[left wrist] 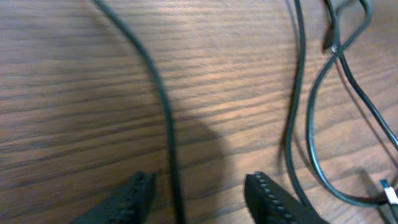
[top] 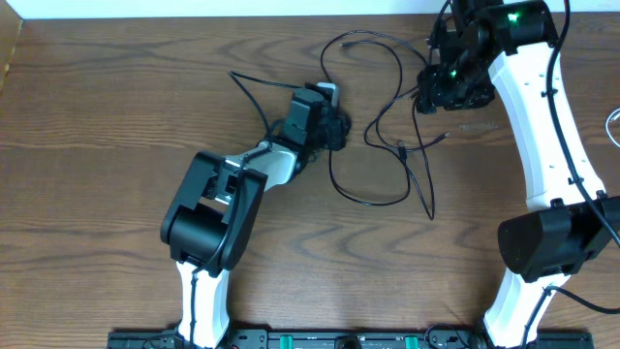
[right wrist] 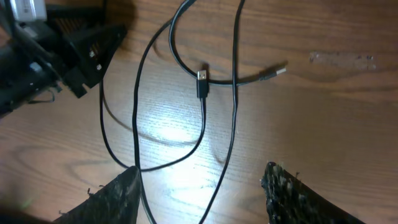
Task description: Untangle cables
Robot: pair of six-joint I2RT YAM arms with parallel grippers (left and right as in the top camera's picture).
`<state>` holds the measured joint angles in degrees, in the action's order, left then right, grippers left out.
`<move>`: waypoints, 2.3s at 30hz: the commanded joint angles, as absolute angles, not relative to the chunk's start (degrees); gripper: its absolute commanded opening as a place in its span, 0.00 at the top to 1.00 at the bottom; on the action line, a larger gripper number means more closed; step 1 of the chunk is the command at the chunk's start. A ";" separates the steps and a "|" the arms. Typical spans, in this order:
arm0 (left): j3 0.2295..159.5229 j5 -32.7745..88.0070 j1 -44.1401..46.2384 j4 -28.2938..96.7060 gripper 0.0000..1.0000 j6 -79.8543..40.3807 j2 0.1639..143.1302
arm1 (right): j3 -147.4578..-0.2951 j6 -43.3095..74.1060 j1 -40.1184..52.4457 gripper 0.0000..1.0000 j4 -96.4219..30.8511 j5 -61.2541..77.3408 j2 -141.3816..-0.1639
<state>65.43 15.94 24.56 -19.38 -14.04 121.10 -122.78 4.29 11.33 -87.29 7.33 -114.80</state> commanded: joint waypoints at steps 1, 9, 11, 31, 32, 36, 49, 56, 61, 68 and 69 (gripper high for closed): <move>64.75 15.53 24.73 -17.45 0.55 -15.14 125.10 | -122.87 4.38 11.35 0.41 -87.74 8.12 -114.50; 64.75 15.62 21.96 -13.58 0.92 -15.11 125.16 | -122.87 4.16 11.35 0.46 -88.23 8.10 -114.50; 64.75 15.94 20.62 -11.31 0.93 -15.09 125.03 | -122.87 4.16 11.35 0.47 -88.18 8.10 -114.50; 64.75 10.26 12.40 19.79 0.92 -2.55 71.02 | -122.87 2.87 11.29 0.45 -85.65 5.96 -114.50; 64.75 10.20 12.38 20.47 0.93 -2.55 68.16 | -122.87 2.87 11.29 0.45 -85.62 5.96 -114.50; 64.75 10.20 12.38 22.20 0.93 -2.57 58.46 | -122.87 2.90 11.31 0.45 -85.01 5.98 -114.50; 64.73 -1.74 12.38 36.95 0.93 -2.59 59.46 | -122.87 6.57 11.40 0.46 -82.28 4.82 -114.50; 64.73 -2.28 12.38 38.59 0.92 -2.59 59.70 | -122.13 14.22 11.29 0.44 -78.91 -4.99 -114.50; 64.73 -2.52 12.36 38.59 0.93 -2.59 59.70 | -117.67 19.73 11.22 0.34 -74.52 -9.69 -114.50; 64.73 -2.70 12.16 39.75 0.93 -2.57 59.70 | -105.19 20.40 9.10 0.29 -62.65 -9.47 -114.52; 64.73 -3.14 12.16 39.88 0.93 -2.59 59.70 | -103.00 20.80 8.05 0.27 -61.54 -9.34 -114.52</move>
